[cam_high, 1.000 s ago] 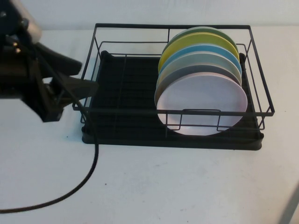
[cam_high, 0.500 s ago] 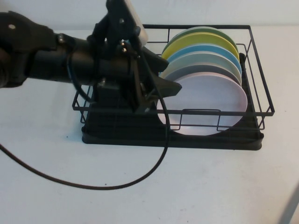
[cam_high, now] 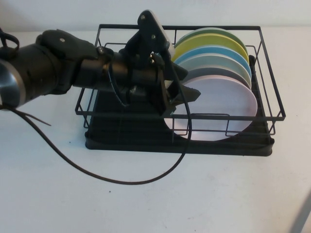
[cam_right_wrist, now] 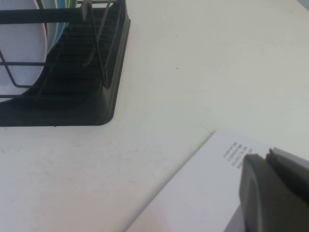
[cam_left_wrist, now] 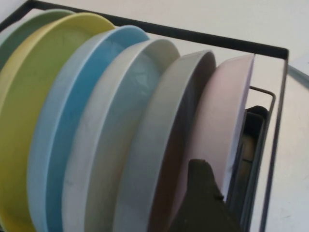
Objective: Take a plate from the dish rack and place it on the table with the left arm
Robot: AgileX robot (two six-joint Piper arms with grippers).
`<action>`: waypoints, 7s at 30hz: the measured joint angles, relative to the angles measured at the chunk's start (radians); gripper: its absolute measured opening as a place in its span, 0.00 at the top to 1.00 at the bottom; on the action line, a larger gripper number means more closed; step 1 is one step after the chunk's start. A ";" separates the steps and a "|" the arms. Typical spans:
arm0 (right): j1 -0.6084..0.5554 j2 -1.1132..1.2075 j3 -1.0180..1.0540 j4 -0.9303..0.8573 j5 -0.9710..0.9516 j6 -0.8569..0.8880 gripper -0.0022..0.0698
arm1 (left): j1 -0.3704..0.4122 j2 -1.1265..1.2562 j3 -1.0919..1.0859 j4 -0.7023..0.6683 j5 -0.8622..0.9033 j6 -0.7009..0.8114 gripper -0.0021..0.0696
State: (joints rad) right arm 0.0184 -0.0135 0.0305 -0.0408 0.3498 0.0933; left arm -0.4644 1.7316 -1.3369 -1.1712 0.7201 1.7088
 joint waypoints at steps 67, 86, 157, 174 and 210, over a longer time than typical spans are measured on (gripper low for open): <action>0.000 0.000 0.000 0.000 0.000 0.000 1.00 | 0.097 -0.356 0.694 -0.007 -0.006 -0.771 0.92; 0.000 0.000 0.000 0.000 0.000 0.000 1.00 | 0.110 -0.101 0.730 -0.486 -0.175 -0.128 0.32; 0.000 0.000 0.000 0.000 0.000 0.000 1.00 | 0.241 -1.740 1.361 1.163 -0.429 -1.690 0.97; 0.000 0.000 0.000 0.000 0.000 0.000 1.00 | 0.312 -1.740 1.361 1.152 -0.377 -1.678 0.97; 0.000 0.000 0.000 0.000 0.000 0.000 1.00 | 0.312 -1.740 1.361 1.152 -0.375 -1.678 0.98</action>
State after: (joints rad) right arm 0.0184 -0.0135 0.0305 -0.0408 0.3498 0.0933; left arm -0.1528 -0.0081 0.0238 -0.0197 0.3449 0.0311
